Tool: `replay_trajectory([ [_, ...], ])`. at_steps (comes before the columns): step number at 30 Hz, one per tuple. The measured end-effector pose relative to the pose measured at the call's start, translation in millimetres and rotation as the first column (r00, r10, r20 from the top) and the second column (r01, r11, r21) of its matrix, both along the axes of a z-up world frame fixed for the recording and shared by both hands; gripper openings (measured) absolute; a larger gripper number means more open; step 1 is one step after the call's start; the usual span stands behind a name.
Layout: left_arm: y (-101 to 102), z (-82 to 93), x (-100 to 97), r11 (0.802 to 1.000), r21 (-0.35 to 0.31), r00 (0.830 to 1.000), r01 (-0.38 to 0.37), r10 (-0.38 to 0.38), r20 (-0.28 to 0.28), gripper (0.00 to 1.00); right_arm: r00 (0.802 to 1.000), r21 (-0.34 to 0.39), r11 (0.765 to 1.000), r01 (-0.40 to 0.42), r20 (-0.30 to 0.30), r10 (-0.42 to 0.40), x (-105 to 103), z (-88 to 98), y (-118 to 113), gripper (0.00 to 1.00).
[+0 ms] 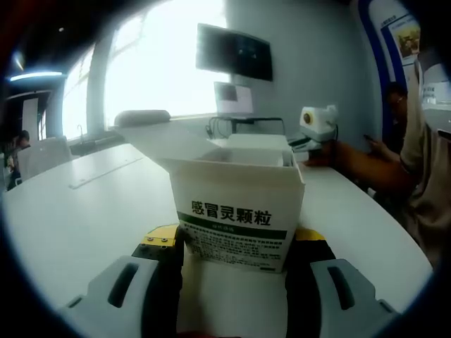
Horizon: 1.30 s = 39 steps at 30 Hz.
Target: Take out ganmaoling bag from box put it on table
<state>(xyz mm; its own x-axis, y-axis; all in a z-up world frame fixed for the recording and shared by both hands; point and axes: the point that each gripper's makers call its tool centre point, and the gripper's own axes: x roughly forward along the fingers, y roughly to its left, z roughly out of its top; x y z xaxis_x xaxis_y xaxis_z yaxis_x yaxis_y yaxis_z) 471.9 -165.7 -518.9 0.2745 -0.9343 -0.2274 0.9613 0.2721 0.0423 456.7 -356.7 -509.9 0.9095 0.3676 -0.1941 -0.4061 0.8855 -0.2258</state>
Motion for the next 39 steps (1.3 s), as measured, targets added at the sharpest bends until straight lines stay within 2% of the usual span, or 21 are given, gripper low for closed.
replay_trajectory([
  [12, 0.2, -0.5, -0.2, 1.0, 0.001, 1.0, 0.0, 0.0, 0.0, 0.49, 1.0, 0.01, 1.0, 0.01, 0.004, -0.01, 0.7, 1.3, -1.1, 0.0],
  [19, 0.2, -0.5, -0.1, 1.0, 0.002, 1.0, 0.0, 0.0, 0.002, 0.49, 0.999, 0.001, 0.999, 0.049, 0.001, -0.049, 2.7, 2.3, -5.4, 0.0],
  [22, 0.1, -0.4, -0.2, 1.0, 0.002, 1.0, 0.0, 0.0, 0.002, 0.49, 0.998, 0.001, 0.999, 0.054, 0.009, -0.054, 2.2, 8.5, -3.2, 0.0],
  [23, 0.1, -0.4, -0.3, 1.0, 0.002, 1.0, 0.0, 0.0, 0.003, 0.49, 0.997, -0.003, 0.997, 0.074, 0.023, -0.074, 3.1, 12.3, -5.0, 0.0],
  [25, 0.0, -0.5, -0.3, 1.0, 0.002, 1.0, 0.0, 0.0, 0.003, 0.49, 0.994, -0.023, 0.993, 0.113, 0.01, -0.113, 3.9, 14.0, -8.6, 0.0],
  [34, -0.6, -0.5, -0.3, 1.0, 0.002, 1.0, 0.0, 0.0, 0.005, 0.49, 0.995, 0.022, 0.995, 0.096, 0.013, -0.096, -0.3, 49.6, 8.7, 0.0],
  [36, -0.8, -0.5, -0.4, 1.0, 0.002, 1.0, 0.0, 0.0, 0.005, 0.49, 0.995, 0.034, 0.995, 0.098, -0.002, -0.098, -0.1, 57.7, 13.6, 0.0],
  [39, -0.8, -0.5, -0.3, 1.0, 0.002, 1.0, 0.0, 0.0, 0.006, 0.49, 0.995, 0.007, 0.995, 0.098, -0.013, -0.098, -0.5, 68.4, 23.3, 0.0],
])
